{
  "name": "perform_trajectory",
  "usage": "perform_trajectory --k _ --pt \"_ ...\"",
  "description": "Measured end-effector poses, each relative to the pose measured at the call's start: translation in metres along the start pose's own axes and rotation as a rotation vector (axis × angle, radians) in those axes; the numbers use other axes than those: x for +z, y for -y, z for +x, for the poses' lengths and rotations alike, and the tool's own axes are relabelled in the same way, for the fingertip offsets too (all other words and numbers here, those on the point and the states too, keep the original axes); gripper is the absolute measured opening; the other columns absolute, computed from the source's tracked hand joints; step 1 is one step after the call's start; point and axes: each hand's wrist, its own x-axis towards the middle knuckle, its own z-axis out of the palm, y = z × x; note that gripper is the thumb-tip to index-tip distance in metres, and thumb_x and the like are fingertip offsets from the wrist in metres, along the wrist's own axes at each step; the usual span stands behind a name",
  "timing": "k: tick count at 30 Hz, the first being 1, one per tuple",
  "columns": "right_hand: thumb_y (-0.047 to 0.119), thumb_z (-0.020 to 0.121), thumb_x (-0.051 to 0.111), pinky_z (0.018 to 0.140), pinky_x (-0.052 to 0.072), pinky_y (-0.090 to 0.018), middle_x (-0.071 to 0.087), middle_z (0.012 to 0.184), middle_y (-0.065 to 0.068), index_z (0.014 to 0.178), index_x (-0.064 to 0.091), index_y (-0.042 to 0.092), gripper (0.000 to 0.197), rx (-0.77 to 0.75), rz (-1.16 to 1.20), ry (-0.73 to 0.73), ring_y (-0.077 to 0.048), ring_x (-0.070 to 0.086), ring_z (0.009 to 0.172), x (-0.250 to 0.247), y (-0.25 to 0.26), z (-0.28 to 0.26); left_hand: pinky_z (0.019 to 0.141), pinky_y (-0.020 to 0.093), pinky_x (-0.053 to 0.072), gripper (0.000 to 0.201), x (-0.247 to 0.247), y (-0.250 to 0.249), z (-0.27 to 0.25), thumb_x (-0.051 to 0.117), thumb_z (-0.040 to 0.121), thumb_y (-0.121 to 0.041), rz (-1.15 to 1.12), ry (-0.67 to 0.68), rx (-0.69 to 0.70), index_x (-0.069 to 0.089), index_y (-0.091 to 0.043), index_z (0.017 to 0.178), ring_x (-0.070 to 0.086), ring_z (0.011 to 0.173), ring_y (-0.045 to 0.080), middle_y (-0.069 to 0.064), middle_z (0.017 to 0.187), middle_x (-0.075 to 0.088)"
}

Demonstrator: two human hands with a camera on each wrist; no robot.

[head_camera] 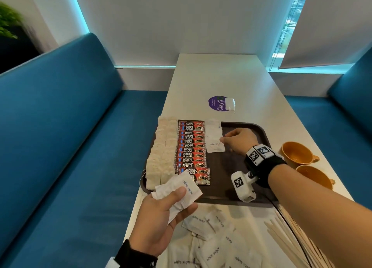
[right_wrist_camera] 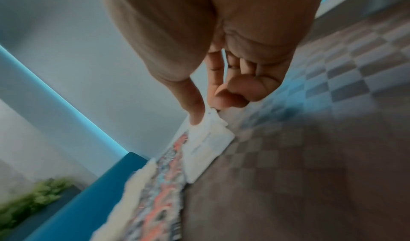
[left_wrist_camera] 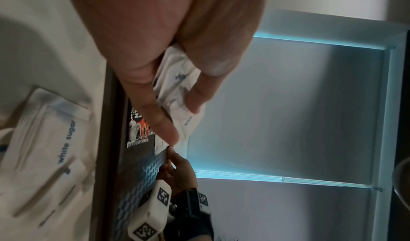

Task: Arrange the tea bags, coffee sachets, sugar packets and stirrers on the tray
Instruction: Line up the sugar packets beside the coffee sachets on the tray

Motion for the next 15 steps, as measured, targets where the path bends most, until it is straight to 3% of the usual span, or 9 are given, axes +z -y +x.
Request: perform_trajectory --k 4,6,9,12,15 --pt "0.028 0.088 0.078 0.049 0.047 -0.021 0.067 0.071 -0.003 0.091 0.072 0.012 0.018 -0.164 0.339 0.228 -0.012 0.057 0.053 -0.014 0.022 -0.083 0.064 0.037 0.061 0.030 0.005 -0.003 -0.008 0.070 0.086 0.000 0.014 0.031 0.022 0.070 -0.009 0.115 0.074 0.096 0.030 0.016 0.108 0.077" --pt "0.028 0.083 0.080 0.051 0.048 -0.026 0.068 0.080 -0.011 0.096 0.073 0.007 0.026 -0.177 0.492 0.407 -0.021 0.057 0.062 -0.016 0.023 -0.128 0.064 0.033 0.060 0.033 0.008 -0.005 -0.014 0.070 0.085 -0.001 0.020 0.064 0.040 0.070 -0.010 0.117 0.074 0.094 0.027 0.015 0.110 0.076" --pt "0.020 0.076 0.085 0.057 0.054 -0.032 0.071 0.087 -0.014 0.104 0.074 0.004 0.034 -0.153 0.532 0.578 -0.023 0.062 0.068 -0.018 0.010 -0.168 0.064 0.031 0.059 0.034 0.012 -0.006 -0.020 0.071 0.085 -0.003 0.037 0.100 0.065 0.071 -0.012 0.117 0.073 0.093 0.025 0.013 0.112 0.076" --pt "0.008 0.079 0.085 0.062 0.057 -0.035 0.073 0.092 -0.021 0.102 0.075 0.005 0.025 -0.170 0.502 0.587 -0.024 0.066 0.073 -0.015 -0.004 -0.190 0.064 0.030 0.059 0.036 0.014 -0.006 -0.023 0.072 0.083 -0.005 0.044 0.107 0.067 0.068 -0.009 0.119 0.074 0.094 0.030 0.018 0.113 0.075" --pt "0.008 0.081 0.083 0.066 0.058 -0.035 0.074 0.096 -0.025 0.099 0.076 0.002 0.021 -0.135 0.546 0.517 -0.026 0.069 0.077 -0.008 -0.014 -0.197 0.066 0.032 0.059 0.039 0.015 -0.003 -0.023 0.072 0.083 -0.006 0.023 0.102 0.057 0.066 -0.006 0.121 0.073 0.097 0.032 0.020 0.114 0.074"
